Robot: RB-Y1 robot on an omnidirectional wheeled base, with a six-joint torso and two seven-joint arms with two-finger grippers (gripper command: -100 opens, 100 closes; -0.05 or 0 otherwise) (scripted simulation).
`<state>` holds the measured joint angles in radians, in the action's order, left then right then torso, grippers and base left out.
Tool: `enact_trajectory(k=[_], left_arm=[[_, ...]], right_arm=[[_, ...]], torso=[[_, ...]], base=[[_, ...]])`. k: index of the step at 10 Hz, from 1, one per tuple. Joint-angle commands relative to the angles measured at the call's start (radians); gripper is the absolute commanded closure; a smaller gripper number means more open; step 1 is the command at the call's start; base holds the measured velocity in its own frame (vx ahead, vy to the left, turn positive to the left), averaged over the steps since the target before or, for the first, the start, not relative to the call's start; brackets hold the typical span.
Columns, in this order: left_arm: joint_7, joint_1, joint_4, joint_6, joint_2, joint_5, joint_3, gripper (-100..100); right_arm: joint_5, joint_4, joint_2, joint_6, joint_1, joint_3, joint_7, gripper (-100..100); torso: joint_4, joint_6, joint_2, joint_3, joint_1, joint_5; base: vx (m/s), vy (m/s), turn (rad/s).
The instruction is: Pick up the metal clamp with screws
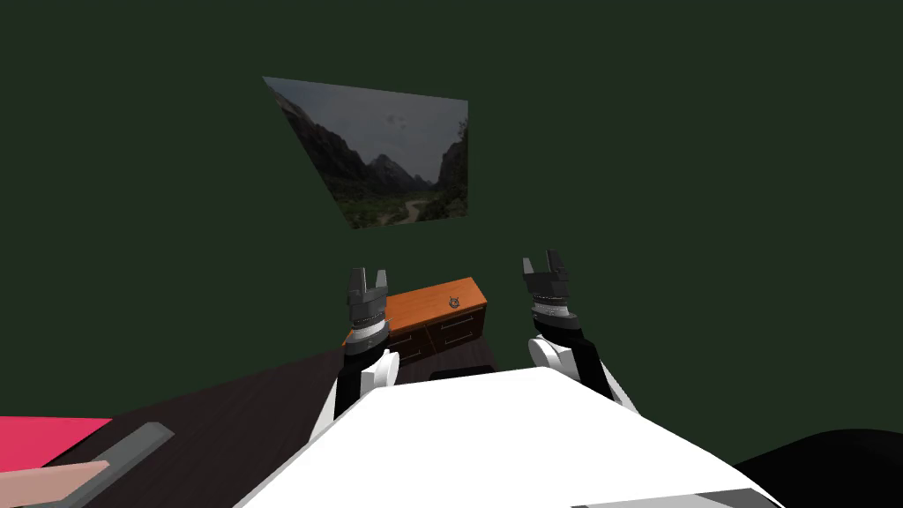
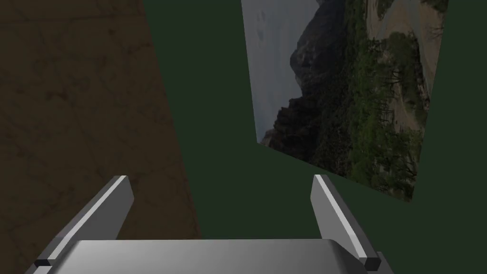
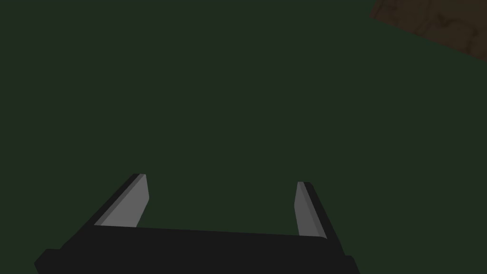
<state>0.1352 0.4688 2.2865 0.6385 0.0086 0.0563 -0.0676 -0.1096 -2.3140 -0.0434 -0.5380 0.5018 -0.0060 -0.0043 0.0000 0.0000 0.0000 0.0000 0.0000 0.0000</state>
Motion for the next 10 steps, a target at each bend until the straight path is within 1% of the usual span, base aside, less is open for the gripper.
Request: enact_trajectory(k=[1, 4, 6, 7, 8, 10], left_arm=[[-0.009, -0.022, -0.029, -0.02, 0.038, 0.002, 0.0, -100], [-0.023, -0.058, -0.084, -0.058, 0.074, 0.006, 0.0, -100], [-0.037, -0.09, -0.135, -0.092, 0.094, 0.009, 0.0, -100], [-0.044, -0.109, -0.166, -0.113, 0.102, 0.011, 0.0, -100], [-0.044, -0.109, -0.166, -0.113, 0.102, 0.011, 0.0, -100], [-0.06, -0.15, -0.226, -0.158, 0.116, 0.016, -0.001, -100]], right_arm=[[0.0, 0.0, 0.0, 0.0, 0.0, 0.0, 0.0, 0], [0.0, 0.0, 0.0, 0.0, 0.0, 0.0, 0.0, 0], [0.0, 0.0, 0.0, 0.0, 0.0, 0.0, 0.0, 0], [0.0, 0.0, 0.0, 0.0, 0.0, 0.0, 0.0, 0], [0.0, 0.0, 0.0, 0.0, 0.0, 0.0, 0.0, 0], [0.0, 0.0, 0.0, 0.0, 0.0, 0.0, 0.0, 0]], torso=[[0.0, 0.0, 0.0, 0.0, 0.0, 0.0], [0.001, 0.0, 0.003, 0.002, 0.006, 0.001], [0.001, 0.0, 0.004, 0.002, 0.007, 0.002], [0.001, 0.0, 0.003, 0.002, 0.006, 0.001], [0.001, 0.0, 0.002, 0.001, 0.007, 0.002], [0.0, 0.0, 0.002, 0.001, 0.004, 0.001]], base=[[-0.045, 0.053, -0.052], [-0.053, 0.092, -0.064], [-0.058, 0.083, -0.092], [-0.033, 0.097, -0.088], [-0.034, 0.067, -0.027], [-0.047, 0.062, -0.092]])
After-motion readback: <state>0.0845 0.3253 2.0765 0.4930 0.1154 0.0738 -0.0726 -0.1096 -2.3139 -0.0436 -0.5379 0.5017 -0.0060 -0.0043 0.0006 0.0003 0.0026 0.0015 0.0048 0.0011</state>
